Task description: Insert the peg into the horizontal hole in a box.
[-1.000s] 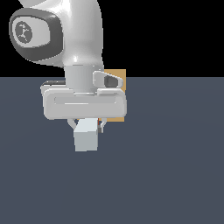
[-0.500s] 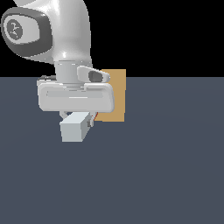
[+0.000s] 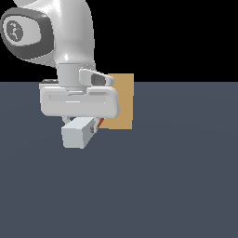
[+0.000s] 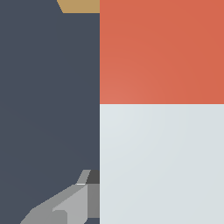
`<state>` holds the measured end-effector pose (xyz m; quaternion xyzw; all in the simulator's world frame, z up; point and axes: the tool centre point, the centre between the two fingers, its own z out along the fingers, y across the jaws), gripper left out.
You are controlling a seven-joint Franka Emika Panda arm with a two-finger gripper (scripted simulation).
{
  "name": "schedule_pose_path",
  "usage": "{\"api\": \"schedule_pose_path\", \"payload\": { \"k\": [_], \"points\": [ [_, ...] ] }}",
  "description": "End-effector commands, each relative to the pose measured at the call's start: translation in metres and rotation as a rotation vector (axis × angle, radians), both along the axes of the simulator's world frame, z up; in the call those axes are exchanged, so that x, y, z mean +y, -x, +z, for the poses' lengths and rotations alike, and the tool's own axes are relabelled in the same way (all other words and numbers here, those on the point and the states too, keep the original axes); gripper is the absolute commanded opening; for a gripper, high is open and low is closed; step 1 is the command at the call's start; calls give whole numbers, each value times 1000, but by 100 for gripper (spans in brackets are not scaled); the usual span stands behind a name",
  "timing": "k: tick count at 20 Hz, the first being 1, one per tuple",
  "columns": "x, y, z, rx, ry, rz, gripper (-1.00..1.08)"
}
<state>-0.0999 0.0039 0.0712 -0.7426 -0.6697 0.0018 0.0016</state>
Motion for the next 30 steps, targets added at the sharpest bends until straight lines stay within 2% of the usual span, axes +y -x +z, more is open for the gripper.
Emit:
{"api": "schedule_pose_path", "payload": {
  "k": [1,17,22,30],
  "points": [
    [0,-2,2,-5,0,2,-100],
    [8,-3,1,-4,-1,4,-100],
    [33,-5,2,-5,-1,4,-100],
    [94,-11,3,-8,-1,4,-100]
  ]
}}
